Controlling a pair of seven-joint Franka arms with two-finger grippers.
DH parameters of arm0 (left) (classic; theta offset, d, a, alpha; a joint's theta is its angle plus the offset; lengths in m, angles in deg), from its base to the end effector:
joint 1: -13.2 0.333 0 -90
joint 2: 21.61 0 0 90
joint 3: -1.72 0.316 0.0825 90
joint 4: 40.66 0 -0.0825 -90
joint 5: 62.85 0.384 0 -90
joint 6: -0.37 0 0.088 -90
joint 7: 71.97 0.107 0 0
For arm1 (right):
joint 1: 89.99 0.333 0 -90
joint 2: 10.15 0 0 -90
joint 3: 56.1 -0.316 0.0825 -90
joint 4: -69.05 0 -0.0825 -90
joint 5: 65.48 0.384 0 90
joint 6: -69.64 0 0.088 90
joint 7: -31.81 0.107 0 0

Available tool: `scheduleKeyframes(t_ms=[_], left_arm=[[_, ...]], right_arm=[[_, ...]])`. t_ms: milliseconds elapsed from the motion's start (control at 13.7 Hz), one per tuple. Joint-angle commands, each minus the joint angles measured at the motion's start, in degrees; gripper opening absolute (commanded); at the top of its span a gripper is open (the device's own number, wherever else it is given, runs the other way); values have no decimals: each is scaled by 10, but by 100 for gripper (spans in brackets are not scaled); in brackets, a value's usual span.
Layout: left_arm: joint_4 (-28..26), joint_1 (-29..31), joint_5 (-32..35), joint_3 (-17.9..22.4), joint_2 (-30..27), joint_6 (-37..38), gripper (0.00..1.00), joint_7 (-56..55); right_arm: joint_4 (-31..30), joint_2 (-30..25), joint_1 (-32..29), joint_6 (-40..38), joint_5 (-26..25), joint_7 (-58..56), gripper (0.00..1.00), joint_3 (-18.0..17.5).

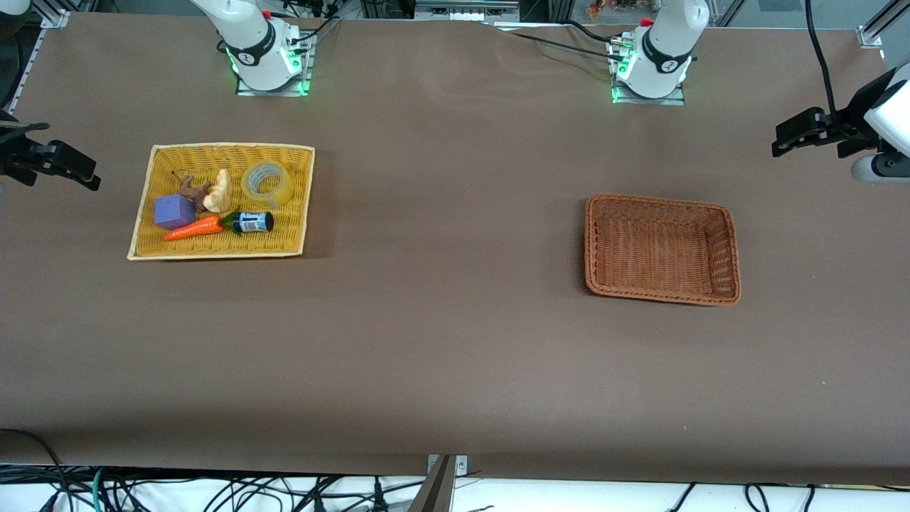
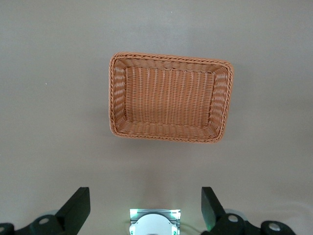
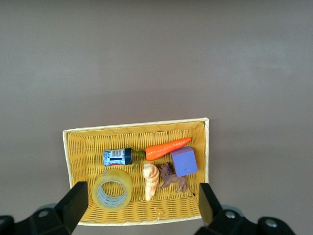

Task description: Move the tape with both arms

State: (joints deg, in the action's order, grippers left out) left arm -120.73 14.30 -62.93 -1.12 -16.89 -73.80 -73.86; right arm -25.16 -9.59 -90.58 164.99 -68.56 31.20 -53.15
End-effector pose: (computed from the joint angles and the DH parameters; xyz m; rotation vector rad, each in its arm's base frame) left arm 0.5497 -0.0155 0.6368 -3.1277 -0.0034 0.2907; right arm 0.5628 -0.0400 0.5925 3.0864 -0.0716 0.0126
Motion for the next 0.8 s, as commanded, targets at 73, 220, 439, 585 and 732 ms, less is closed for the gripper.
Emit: scheduleKeyframes(t_ms=[73,220,439,585,732], left_arm=[[14,-6,-8,-7,5,12,100,-28],[16,0,-9,-8,-1,15,100,-32],[36,3,-12,-1,-8,28,100,-32],[36,7,-26,6,-8,38,100,-31],[38,7,-26,6,-9,39,100,-32]], right_arm=[[9,1,-6,-6,-1,-7,100,-7],[9,1,-6,-6,1,-6,100,-7],[9,1,-6,-6,2,-4,100,-7],[9,1,-6,-6,2,-4,100,-7],[9,1,-6,-6,2,-4,100,-7]])
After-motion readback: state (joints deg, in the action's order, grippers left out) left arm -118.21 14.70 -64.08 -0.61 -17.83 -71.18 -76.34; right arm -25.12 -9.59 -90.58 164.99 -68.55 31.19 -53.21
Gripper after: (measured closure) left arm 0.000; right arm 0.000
